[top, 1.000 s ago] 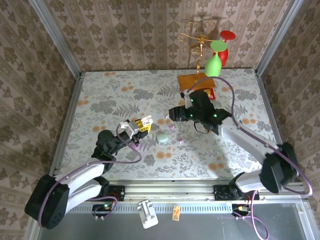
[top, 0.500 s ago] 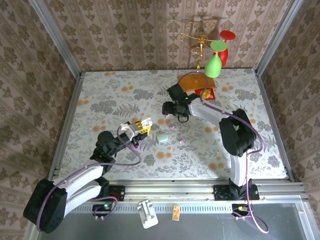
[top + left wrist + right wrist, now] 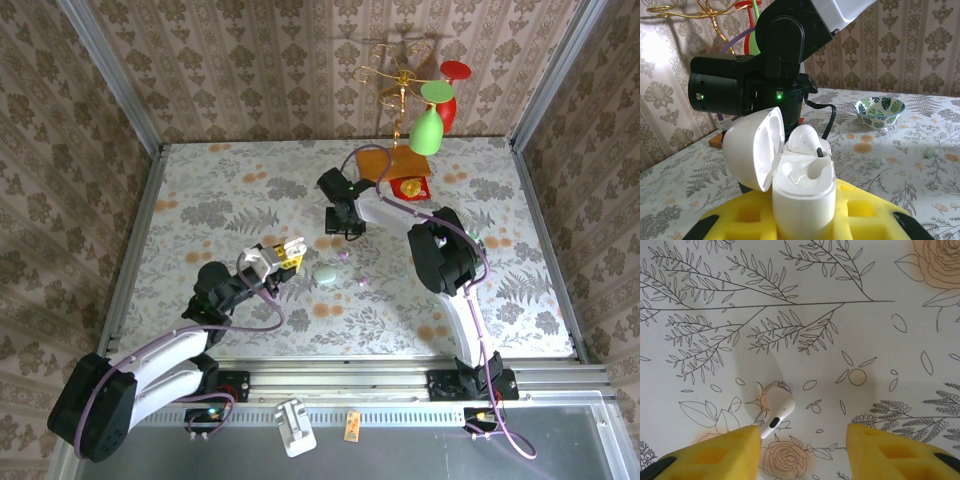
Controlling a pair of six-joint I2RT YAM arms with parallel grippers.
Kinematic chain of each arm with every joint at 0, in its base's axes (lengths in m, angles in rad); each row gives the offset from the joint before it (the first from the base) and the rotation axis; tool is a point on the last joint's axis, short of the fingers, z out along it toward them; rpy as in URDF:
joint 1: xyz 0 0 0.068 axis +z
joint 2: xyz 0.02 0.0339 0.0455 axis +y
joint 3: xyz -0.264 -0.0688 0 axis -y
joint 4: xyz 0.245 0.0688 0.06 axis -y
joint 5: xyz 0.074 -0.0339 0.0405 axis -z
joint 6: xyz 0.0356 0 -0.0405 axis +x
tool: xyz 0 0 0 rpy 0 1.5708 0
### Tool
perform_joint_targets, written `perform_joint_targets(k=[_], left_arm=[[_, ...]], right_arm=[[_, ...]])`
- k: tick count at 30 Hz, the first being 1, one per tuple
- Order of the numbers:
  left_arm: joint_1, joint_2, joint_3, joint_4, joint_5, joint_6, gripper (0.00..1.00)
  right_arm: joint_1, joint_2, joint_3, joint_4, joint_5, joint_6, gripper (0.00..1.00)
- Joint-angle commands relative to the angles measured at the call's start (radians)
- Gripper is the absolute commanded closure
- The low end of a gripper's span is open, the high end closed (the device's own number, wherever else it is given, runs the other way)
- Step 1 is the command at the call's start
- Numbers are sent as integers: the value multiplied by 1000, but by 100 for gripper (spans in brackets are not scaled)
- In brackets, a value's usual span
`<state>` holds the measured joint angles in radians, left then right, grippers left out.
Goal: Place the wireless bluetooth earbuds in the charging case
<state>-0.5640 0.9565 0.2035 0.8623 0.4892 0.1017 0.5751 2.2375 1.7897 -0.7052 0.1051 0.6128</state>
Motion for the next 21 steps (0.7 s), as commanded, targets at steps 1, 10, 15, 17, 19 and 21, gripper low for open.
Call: perform_joint_targets(k=[1, 10, 15, 17, 19, 21], left_arm=[[-4, 1, -3, 38, 10, 4, 98], [-4, -2, -5, 40, 2, -2, 98], [-4, 2, -7, 41, -6, 1, 98], [-4, 2, -7, 43, -7, 1, 98], [-4, 2, -7, 44, -8, 1, 98], [-4, 2, -7, 46, -8, -1, 98]], right_arm=[[8, 41, 49, -50, -2, -9, 53], [8, 83, 79, -68, -19, -34, 67], [6, 49, 19, -54, -22, -56, 74], [6, 30, -10, -54, -21, -64, 76], [6, 9, -40, -50, -21, -74, 77], [5, -18, -72, -44, -19, -85, 78]])
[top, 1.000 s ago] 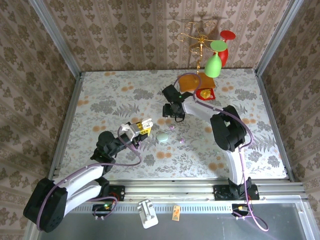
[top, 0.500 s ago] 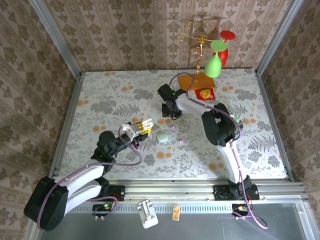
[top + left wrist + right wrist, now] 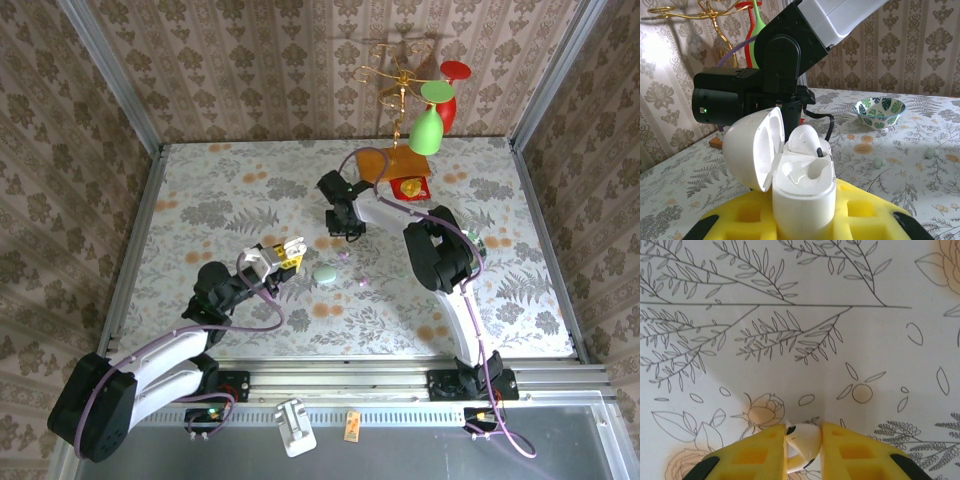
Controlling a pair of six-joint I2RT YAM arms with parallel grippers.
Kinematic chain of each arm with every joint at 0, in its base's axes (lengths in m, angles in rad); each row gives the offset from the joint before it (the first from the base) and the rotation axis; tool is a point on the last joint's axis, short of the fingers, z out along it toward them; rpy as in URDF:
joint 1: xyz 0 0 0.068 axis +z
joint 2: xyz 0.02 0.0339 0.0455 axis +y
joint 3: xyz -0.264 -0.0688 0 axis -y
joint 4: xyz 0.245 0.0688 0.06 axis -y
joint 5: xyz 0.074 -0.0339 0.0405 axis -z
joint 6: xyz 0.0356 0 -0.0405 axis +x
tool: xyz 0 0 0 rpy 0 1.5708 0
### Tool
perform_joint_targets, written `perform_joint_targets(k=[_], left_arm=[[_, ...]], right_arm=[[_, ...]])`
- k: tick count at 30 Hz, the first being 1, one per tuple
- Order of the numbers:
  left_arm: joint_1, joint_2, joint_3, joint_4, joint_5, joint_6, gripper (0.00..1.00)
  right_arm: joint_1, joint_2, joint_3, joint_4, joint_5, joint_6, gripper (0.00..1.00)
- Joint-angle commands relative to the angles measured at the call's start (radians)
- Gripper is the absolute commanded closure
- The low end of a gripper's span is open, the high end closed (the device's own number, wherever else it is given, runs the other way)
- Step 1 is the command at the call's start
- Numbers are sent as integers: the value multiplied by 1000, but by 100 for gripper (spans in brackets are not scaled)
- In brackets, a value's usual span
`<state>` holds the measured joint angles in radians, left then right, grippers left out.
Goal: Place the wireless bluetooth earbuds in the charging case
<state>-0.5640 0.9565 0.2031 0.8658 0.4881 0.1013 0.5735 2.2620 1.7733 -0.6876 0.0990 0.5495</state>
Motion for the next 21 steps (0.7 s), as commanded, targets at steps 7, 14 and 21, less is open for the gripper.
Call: perform_joint_targets(k=[7, 14, 21], left_arm=[[-4, -2, -5, 42, -4, -3, 98], [-3, 0, 2, 32, -5, -2, 98], [-2, 33, 19, 36, 6, -1, 98]], right_arm=[[-2, -150, -203, -42, -6, -54, 78], [-19, -279, -392, -37, 15, -115, 76], [-46, -351, -485, -20, 0, -159, 70]])
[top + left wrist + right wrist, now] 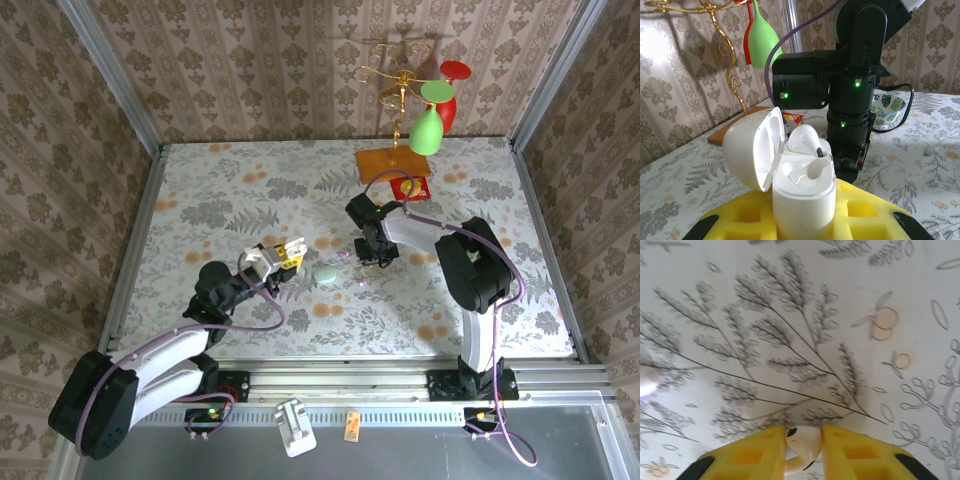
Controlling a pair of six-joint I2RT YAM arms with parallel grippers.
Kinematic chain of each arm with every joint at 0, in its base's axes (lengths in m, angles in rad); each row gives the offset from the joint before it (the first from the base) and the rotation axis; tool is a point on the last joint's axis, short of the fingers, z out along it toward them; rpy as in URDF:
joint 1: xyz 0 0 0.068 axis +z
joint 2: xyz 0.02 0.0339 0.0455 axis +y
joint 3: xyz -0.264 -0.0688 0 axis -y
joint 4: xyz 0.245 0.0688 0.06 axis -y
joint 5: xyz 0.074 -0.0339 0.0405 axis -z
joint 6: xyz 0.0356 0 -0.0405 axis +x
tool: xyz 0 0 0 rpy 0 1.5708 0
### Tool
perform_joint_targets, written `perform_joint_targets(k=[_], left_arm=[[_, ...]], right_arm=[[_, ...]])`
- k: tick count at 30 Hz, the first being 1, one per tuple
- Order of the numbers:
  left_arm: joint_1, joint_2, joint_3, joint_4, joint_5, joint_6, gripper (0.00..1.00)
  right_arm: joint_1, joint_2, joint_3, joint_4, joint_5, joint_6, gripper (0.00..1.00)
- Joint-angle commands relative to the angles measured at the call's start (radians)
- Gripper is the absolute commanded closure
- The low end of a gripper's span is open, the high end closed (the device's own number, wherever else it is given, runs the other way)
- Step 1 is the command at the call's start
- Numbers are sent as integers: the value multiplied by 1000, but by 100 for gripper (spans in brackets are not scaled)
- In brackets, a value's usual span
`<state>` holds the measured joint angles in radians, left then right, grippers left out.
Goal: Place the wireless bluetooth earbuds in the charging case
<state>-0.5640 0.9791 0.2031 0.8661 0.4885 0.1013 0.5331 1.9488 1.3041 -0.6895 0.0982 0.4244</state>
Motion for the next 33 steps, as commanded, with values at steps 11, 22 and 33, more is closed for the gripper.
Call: perform_joint_targets(k=[11, 22, 33], left_arm=[[-2, 2, 23, 26, 7, -3, 98], [-2, 5, 24, 28, 8, 3, 98], [-1, 7, 22, 31, 10, 15, 98]], right_arm=[[-39, -113, -39, 27, -30, 118, 48], [-57, -61, 30, -61, -117, 216, 46], [-57, 48, 158, -179, -172, 171, 46]])
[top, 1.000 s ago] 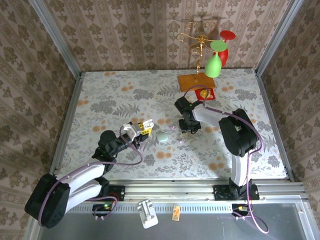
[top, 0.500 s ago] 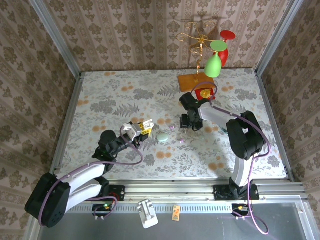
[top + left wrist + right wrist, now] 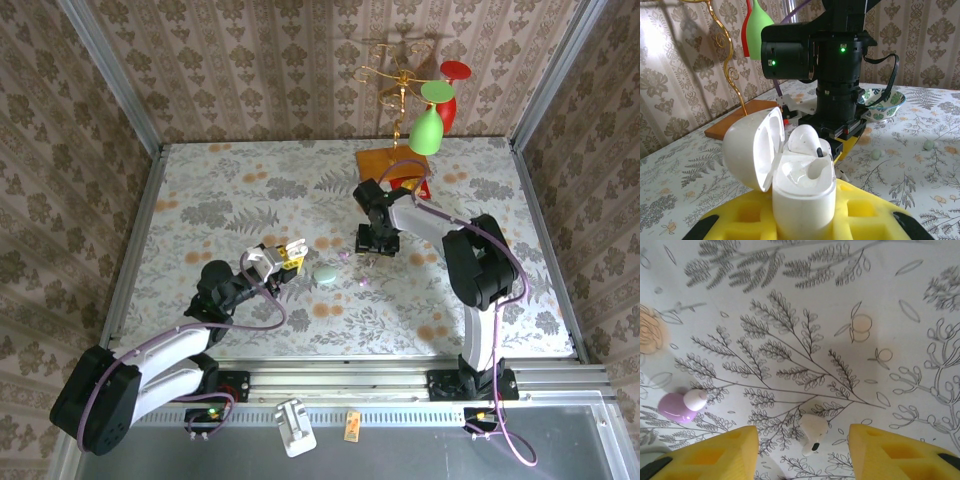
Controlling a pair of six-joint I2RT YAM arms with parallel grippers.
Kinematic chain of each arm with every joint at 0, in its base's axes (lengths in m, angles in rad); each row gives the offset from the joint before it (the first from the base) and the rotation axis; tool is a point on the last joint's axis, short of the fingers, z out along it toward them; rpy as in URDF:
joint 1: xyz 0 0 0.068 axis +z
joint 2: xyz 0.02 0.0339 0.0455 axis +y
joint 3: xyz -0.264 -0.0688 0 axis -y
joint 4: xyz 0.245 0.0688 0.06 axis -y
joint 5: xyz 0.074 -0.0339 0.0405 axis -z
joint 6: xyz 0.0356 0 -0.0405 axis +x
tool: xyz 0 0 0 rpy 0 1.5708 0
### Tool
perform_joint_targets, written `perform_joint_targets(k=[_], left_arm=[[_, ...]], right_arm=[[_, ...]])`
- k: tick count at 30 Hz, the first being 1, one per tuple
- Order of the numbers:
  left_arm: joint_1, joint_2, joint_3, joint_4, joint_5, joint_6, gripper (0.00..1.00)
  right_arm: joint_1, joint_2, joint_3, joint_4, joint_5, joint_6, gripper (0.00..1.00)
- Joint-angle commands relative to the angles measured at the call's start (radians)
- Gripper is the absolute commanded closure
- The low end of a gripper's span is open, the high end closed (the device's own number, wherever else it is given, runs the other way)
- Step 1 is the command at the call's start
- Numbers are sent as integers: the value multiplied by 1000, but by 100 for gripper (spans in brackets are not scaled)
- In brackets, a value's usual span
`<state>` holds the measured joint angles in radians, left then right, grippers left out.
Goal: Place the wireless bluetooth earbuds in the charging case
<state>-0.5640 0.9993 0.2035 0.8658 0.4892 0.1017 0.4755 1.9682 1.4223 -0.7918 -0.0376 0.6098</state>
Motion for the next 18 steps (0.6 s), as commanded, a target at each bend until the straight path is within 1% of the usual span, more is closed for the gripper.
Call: perform_joint_targets(k=[1, 2, 4, 5, 7, 8, 13, 18], left_arm=[[-1, -11, 23, 32, 10, 15, 98], [-1, -8, 24, 31, 12, 15, 98], [0, -4, 24, 35, 12, 17, 98], [1, -3, 24, 36, 11, 17, 98], [2, -4, 24, 37, 10, 17, 98], [3, -4, 23, 38, 11, 15, 98], [3, -11, 22, 35, 9, 15, 98], [5, -2, 24, 35, 9, 17, 98]], right_arm=[[0, 37, 49, -87, -38, -18, 46], [0, 42, 56, -96, -38, -21, 46], [0, 57, 75, -116, -36, -25, 49], [0, 65, 85, -127, -36, -28, 52], [0, 84, 106, -147, -38, -32, 62], [0, 94, 120, -163, -35, -37, 62], [0, 122, 162, -211, -4, -59, 61], [0, 145, 183, -231, -30, -79, 61]])
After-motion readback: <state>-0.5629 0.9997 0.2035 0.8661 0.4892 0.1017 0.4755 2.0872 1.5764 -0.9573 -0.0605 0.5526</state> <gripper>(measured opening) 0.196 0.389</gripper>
